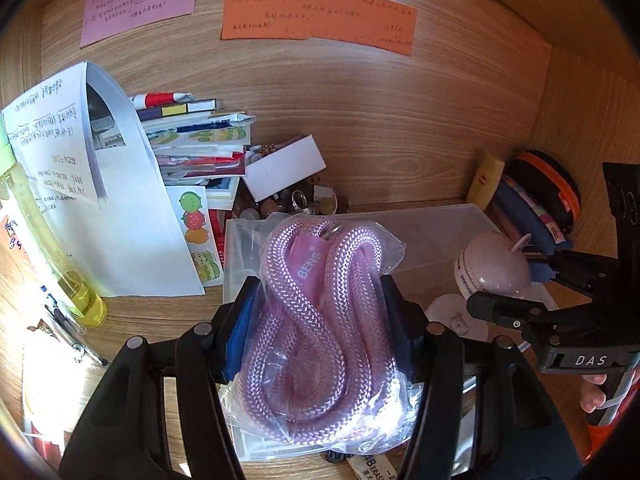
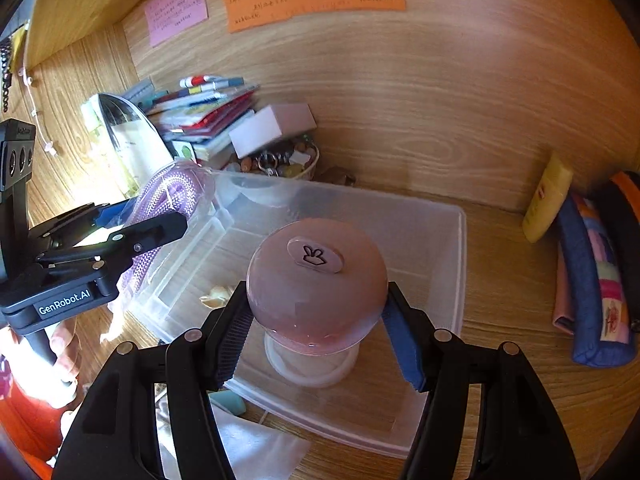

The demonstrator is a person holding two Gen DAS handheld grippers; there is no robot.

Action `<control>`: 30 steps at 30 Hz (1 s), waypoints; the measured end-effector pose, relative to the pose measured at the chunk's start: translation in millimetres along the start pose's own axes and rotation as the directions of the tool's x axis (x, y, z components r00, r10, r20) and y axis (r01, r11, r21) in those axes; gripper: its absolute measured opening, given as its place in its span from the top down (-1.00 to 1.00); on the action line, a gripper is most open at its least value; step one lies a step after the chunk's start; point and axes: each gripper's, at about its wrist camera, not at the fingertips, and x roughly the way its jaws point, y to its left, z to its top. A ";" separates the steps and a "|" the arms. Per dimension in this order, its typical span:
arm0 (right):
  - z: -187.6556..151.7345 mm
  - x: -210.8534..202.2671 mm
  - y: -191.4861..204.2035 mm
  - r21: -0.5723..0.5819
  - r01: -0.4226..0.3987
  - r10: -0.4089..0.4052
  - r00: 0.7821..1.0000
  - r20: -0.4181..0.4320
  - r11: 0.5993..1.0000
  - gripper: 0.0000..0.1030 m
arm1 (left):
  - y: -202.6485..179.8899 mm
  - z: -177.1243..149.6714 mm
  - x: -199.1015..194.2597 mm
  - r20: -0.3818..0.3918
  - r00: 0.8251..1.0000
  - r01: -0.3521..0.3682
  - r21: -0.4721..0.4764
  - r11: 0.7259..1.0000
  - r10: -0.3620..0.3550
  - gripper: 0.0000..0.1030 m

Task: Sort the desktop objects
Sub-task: 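Carry the pink rope bag and pink container into the clear box and release both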

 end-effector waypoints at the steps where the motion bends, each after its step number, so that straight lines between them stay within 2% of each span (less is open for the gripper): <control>1: -0.9 3.5 -1.3 0.004 -0.001 0.001 1.000 -0.010 1.000 -0.17 | -1.1 -0.8 1.0 -0.002 1.000 -0.002 0.003 1.000 0.002 -0.02; 3: -2.7 9.8 -3.1 0.008 -0.009 0.010 0.999 -0.030 1.000 -0.17 | -3.4 -2.5 5.2 -0.021 1.000 0.010 0.008 1.000 -0.010 0.15; 5: -4.6 14.4 -3.2 0.006 -0.009 0.009 0.999 -0.040 1.000 -0.17 | -6.7 -4.1 10.8 -0.045 0.999 0.004 0.025 1.000 -0.003 0.41; 8: -6.5 18.3 -2.4 0.000 -0.008 0.008 0.999 -0.049 1.000 -0.17 | -9.5 -7.3 16.7 -0.070 0.998 0.003 0.040 0.999 0.000 0.41; 13: -8.4 21.4 0.5 -0.017 -0.006 0.005 0.998 -0.055 1.000 -0.17 | -11.0 -9.1 13.9 -0.063 0.998 0.012 0.045 0.999 -0.009 0.41; 18: -11.4 23.2 6.5 -0.043 0.017 -0.020 0.998 -0.056 0.999 -0.18 | -10.8 -10.3 8.6 -0.051 0.999 0.019 0.050 0.999 -0.016 0.20; 26: -12.6 22.0 5.7 -0.030 0.011 -0.012 0.999 -0.036 0.999 -0.19 | -10.6 -8.5 -4.3 0.002 1.000 0.009 0.054 0.999 -0.009 -0.17; 30: -11.1 17.0 6.7 -0.038 0.015 -0.015 1.000 -0.017 0.999 -0.24 | -8.7 -7.3 -8.7 0.015 1.000 0.008 0.049 0.999 -0.009 -0.25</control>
